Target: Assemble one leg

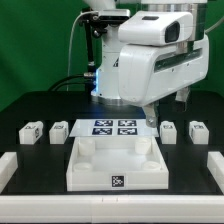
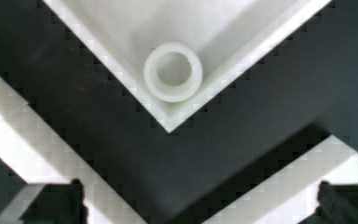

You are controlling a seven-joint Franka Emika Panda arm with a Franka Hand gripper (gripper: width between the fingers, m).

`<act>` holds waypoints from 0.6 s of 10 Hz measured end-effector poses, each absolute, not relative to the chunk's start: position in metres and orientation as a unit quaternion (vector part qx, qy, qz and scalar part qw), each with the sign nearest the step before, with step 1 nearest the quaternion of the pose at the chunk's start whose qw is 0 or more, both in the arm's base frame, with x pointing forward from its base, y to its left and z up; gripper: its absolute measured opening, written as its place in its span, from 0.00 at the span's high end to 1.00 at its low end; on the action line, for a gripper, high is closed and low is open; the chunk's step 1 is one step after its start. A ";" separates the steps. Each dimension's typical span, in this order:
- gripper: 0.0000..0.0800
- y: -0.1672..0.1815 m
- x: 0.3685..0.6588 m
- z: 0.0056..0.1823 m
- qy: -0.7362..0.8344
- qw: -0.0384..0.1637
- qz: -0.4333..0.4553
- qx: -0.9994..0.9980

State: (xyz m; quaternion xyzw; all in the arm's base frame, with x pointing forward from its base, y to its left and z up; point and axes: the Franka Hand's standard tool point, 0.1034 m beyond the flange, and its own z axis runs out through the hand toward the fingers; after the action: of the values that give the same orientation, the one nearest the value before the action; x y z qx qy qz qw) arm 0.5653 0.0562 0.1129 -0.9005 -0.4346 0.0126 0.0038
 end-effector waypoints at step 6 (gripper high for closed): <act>0.19 0.042 0.525 0.102 -0.504 0.005 0.019 -0.864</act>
Offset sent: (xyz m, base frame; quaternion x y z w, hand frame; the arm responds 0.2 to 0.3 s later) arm 0.0000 0.0000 0.0000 0.0000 0.0000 0.0000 1.0000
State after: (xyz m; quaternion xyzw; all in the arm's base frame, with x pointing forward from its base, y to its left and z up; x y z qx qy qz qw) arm 0.5247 0.0421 0.1022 -0.8636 -0.5037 0.0195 0.0050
